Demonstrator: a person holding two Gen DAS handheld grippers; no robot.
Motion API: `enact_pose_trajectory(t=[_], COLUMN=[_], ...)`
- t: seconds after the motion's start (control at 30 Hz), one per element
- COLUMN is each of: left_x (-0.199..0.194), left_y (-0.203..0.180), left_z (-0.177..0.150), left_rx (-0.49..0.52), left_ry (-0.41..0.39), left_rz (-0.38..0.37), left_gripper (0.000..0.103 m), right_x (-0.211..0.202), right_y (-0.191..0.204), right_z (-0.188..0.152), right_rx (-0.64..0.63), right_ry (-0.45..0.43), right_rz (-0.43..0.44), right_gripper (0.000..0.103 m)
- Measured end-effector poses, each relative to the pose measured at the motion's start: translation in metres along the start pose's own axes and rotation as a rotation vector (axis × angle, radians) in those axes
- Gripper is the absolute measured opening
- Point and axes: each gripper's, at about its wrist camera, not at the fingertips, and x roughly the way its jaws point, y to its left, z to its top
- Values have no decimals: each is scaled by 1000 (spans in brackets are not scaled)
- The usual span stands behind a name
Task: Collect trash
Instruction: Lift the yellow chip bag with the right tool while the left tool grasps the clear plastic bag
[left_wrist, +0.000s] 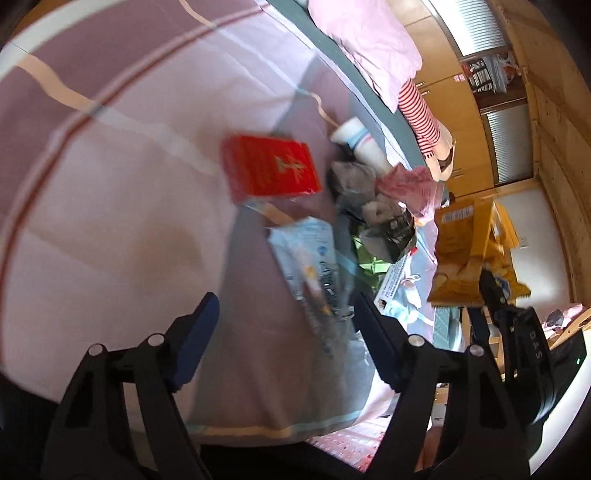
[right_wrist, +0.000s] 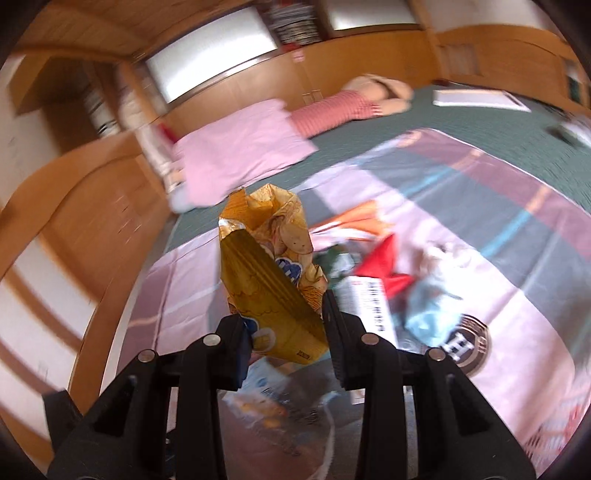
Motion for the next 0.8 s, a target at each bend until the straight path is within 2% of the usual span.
enact_pose_trajectory(t=[0.23, 0.33, 0.4, 0.43, 0.47, 0.5, 0.63, 0.8], left_x=[52, 77, 87, 96, 98, 100, 84, 37], left_y=[-22, -34, -34, -32, -32, -31, -35, -41], left_z=[-4, -10, -14, -15, -18, -18, -15, -11], left_rx=[14, 45, 40, 36, 36, 38, 77, 115], left_ry=[50, 94, 120, 135, 135, 132, 54, -80], left_rz=[-53, -75, -77, -69, -62, -51, -21, 15], left_gripper=[75, 58, 39, 32, 20, 13, 4, 4], right_x=[0, -5, -6, -6, -6, -6, -4, -2], right_y=[-22, -22, -20, -19, -18, -18, -19, -19], right_z=[4, 4, 3, 3, 3, 4, 4, 3], right_rx=[79, 64, 41, 32, 24, 19, 23, 20], right_ry=[-33, -55, -64, -67, -69, -70, -56, -43], right_rz=[-64, -80, -80, -78, -77, -74, -63, -50], right_gripper=[36, 36, 36, 36, 36, 36, 36, 36])
